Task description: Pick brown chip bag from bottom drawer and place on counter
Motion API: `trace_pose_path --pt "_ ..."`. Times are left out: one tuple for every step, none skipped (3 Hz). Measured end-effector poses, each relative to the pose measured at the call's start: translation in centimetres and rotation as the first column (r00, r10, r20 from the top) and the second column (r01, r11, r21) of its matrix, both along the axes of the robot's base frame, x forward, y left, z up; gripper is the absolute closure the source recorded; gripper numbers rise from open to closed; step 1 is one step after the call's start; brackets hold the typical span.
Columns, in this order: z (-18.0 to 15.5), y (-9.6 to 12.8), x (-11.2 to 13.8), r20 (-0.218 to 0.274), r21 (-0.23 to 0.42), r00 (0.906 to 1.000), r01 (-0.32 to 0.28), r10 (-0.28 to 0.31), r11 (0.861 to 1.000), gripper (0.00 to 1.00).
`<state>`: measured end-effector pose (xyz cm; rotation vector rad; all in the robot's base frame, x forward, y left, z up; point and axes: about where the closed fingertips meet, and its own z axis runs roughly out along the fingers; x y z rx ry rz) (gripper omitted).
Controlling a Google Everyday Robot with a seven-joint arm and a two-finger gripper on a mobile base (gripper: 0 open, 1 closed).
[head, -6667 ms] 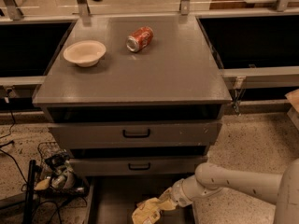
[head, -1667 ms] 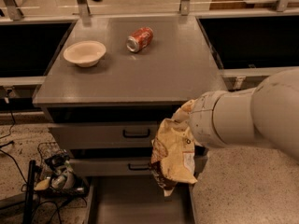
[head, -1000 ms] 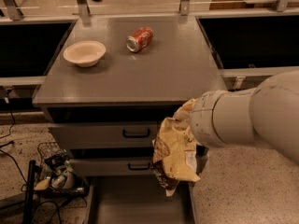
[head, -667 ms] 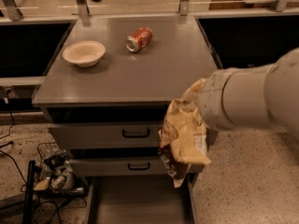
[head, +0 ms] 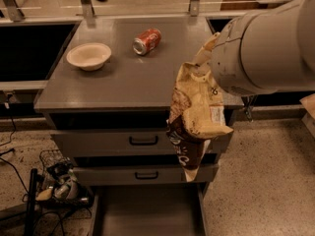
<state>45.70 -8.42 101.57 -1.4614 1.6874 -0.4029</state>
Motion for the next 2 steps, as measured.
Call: trace_pose_path --pt "-0.01 0.12 -0.09 0.0 0.0 1.0 -0.001 0.001 1.0 1.0" --pt "0.76 0.4 -0.31 0.011 -0.004 0.9999 0.003 -0.003 1.0 1.0"
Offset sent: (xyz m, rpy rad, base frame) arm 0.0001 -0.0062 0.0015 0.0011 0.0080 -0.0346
